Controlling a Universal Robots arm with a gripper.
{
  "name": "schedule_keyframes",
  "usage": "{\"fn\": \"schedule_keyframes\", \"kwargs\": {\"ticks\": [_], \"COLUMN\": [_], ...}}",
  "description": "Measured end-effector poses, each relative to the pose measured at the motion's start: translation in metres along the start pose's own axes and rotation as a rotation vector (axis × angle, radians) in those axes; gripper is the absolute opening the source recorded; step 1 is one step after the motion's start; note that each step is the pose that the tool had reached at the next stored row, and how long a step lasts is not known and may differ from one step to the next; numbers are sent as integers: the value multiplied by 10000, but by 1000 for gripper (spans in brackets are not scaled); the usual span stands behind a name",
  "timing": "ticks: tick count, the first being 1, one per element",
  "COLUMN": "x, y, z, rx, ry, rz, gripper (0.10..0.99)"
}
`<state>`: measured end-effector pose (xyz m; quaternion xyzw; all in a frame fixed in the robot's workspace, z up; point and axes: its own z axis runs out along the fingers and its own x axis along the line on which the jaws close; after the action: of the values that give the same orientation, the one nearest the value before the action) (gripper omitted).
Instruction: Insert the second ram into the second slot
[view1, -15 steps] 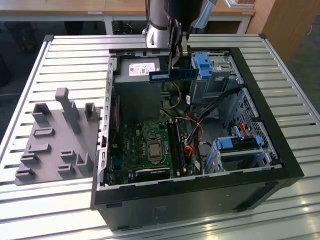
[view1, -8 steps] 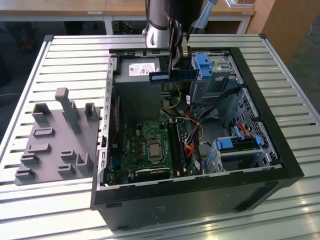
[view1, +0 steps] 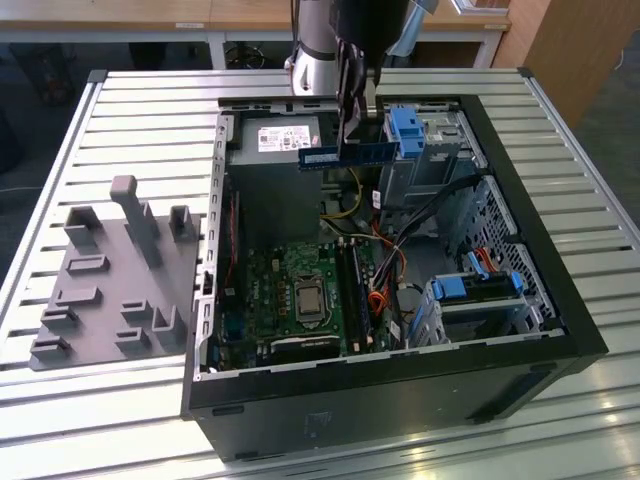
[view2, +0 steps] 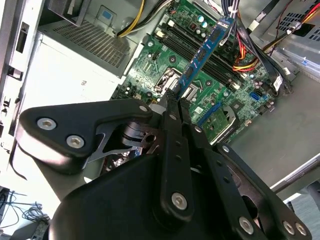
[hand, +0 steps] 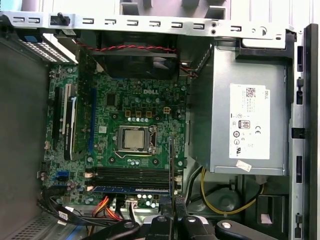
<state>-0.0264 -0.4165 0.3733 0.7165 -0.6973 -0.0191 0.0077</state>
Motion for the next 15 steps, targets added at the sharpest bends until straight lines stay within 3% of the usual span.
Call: {"fn": "schedule_keyframes", "kwargs": {"ticks": [15], "x": [100], "y": [3], "z": [-1], "rx": [0], "ry": [0], "rz": [1], "gripper": [137]}}
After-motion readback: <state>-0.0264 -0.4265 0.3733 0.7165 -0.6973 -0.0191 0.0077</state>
